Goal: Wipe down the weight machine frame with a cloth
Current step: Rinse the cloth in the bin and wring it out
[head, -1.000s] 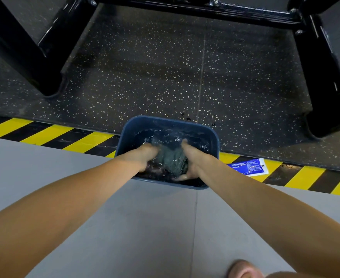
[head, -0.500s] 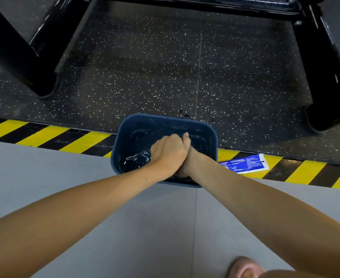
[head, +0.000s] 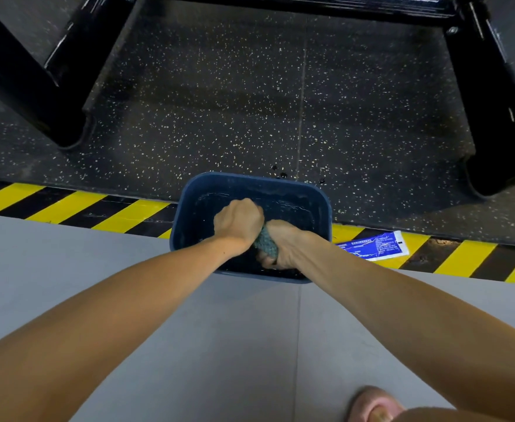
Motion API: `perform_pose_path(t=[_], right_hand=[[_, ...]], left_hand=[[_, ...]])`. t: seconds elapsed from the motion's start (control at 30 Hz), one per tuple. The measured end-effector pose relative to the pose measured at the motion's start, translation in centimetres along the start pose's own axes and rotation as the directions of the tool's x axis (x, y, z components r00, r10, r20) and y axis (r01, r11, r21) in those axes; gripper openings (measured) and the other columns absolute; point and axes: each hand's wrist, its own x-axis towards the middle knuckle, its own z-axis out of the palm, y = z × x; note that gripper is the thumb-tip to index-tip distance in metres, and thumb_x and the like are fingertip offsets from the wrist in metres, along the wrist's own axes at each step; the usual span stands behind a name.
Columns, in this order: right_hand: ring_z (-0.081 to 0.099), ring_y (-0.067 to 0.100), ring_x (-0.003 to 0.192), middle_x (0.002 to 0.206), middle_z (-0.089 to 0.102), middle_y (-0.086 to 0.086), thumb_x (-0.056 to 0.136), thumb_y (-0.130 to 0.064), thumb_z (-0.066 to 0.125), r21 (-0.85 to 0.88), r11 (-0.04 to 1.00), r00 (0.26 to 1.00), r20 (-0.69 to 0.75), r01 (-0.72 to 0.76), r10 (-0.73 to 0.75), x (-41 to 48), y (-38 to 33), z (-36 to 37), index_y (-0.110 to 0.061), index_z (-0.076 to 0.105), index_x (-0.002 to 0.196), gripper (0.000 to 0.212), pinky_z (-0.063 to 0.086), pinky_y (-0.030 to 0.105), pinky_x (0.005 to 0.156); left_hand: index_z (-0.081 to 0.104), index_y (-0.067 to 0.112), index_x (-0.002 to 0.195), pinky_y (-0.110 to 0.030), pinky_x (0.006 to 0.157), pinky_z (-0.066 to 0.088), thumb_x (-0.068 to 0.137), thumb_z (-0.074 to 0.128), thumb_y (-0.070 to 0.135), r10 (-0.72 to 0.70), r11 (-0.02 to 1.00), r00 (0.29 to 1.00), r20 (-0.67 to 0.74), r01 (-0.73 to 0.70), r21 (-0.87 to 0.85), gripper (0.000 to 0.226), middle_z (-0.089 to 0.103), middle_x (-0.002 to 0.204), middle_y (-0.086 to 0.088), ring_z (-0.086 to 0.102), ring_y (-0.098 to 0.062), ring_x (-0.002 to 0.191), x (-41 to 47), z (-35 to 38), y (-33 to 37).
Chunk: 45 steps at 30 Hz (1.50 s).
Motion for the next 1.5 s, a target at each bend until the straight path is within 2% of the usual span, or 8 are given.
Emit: perform_pose_path(t=[0.13, 0.23, 0.47, 0.67, 0.8, 1.0, 1.1, 1.5], right_hand=[[0.057, 0.019, 0.084, 0.094, 0.058, 0.005, 0.103, -0.025, 0.037, -0.309, 0.951, 0.984, -0.176, -0.027, -0.030, -0.9, -1.6, -1.7, -0.008, 0.060, 0.099, 0.029, 0.048, 0.027, 0.073], [0.041, 0.038, 0.130, 0.146, 0.034, 0.022, 0.101, -0.042, 0.039, -0.613, 0.785, 0.971, -0.228, -0.087, -0.070, -0.7, -1.9, -1.7, -0.009, 0.030, 0.146, 0.057, 0.037, 0.044, 0.107], [0.046, 0.022, 0.114, 0.124, 0.049, 0.004, 0.090, -0.031, 0.055, -0.870, 0.428, 0.635, -0.191, 0.243, -0.749, -1.4, 0.1, -0.3, -0.015, 0.045, 0.130, 0.044, 0.031, 0.032, 0.101], [0.054, 0.020, 0.109, 0.114, 0.061, 0.002, 0.072, -0.038, 0.081, -0.489, 0.763, 0.853, -0.071, 0.422, -0.517, -0.5, -0.2, -0.3, -0.020, 0.055, 0.110, 0.050, 0.046, 0.034, 0.095], [0.066, 0.026, 0.090, 0.096, 0.071, 0.012, 0.078, -0.021, 0.079, -0.406, 0.803, 0.848, -0.112, 0.436, -0.518, -0.5, -0.4, -0.9, -0.007, 0.064, 0.095, 0.027, 0.053, 0.037, 0.085], [0.063, 0.019, 0.077, 0.090, 0.068, 0.010, 0.096, -0.004, 0.052, 0.023, 0.959, 0.937, -0.217, 0.284, -0.272, -0.9, -0.6, -2.0, -0.015, 0.069, 0.087, 0.022, 0.055, 0.031, 0.077], [0.067, 0.029, 0.088, 0.108, 0.065, 0.014, 0.101, 0.000, 0.029, 0.272, 0.938, 0.968, -0.185, 0.216, -0.170, -1.5, -1.0, -2.3, -0.010, 0.058, 0.122, 0.037, 0.057, 0.035, 0.078], [0.066, 0.030, 0.080, 0.106, 0.065, 0.018, 0.101, -0.003, 0.039, 0.563, 0.812, 0.927, -0.367, 0.153, 0.081, -1.8, -1.7, -2.5, 0.007, 0.057, 0.114, 0.024, 0.055, 0.035, 0.069]], left_hand=[[0.062, 0.010, 0.109, -0.034, 0.071, 0.042, 0.105, 0.024, 0.035, -0.065, 0.973, 0.992, 0.112, 0.038, 0.229, 0.045, 0.065, 0.109, -0.012, 0.061, -0.029, 0.095, 1.0, -0.7, -0.8], [0.053, 0.005, 0.124, -0.031, 0.074, 0.043, 0.104, 0.021, 0.045, -0.221, 0.975, 0.924, 0.314, 0.204, 0.086, 0.055, 0.060, 0.105, -0.015, 0.060, -0.028, 0.088, 1.8, -2.3, -1.4], [0.051, 0.006, 0.109, -0.033, 0.061, 0.048, 0.093, 0.030, 0.009, -0.208, 0.630, 0.689, 0.694, 0.637, -0.443, 0.026, 0.063, 0.090, -0.015, 0.061, -0.026, 0.069, 1.9, -4.1, -3.7], [0.056, -0.006, 0.119, -0.040, 0.089, 0.050, 0.088, 0.060, -0.001, -0.128, 0.631, 0.731, 0.670, 0.582, -0.514, 0.032, 0.064, 0.107, -0.018, 0.059, -0.030, 0.105, 1.6, -3.9, -4.7], [0.061, 0.004, 0.089, -0.024, 0.059, 0.055, 0.088, 0.065, 0.013, -0.096, 0.633, 0.709, 0.699, 0.585, -0.507, 0.010, 0.065, 0.077, -0.007, 0.064, -0.015, 0.068, 1.0, -3.9, -4.2], [0.059, 0.009, 0.084, -0.025, 0.069, 0.050, 0.090, 0.062, 0.010, -0.095, 0.561, 0.754, 0.650, 0.580, -0.591, 0.007, 0.058, 0.083, -0.002, 0.052, -0.009, 0.070, 0.8, -4.6, -3.9], [0.058, 0.013, 0.094, -0.036, 0.078, 0.051, 0.090, 0.064, 0.014, -0.055, 0.630, 0.781, 0.623, 0.511, -0.585, 0.007, 0.060, 0.094, -0.005, 0.057, -0.017, 0.087, 0.1, -5.5, -3.6], [0.050, 0.004, 0.134, -0.032, 0.078, 0.054, 0.086, 0.064, -0.006, -0.100, 0.942, 0.873, 0.477, 0.237, -0.237, 0.051, 0.048, 0.139, -0.011, 0.054, -0.031, 0.116, 0.7, -6.9, -3.3]])
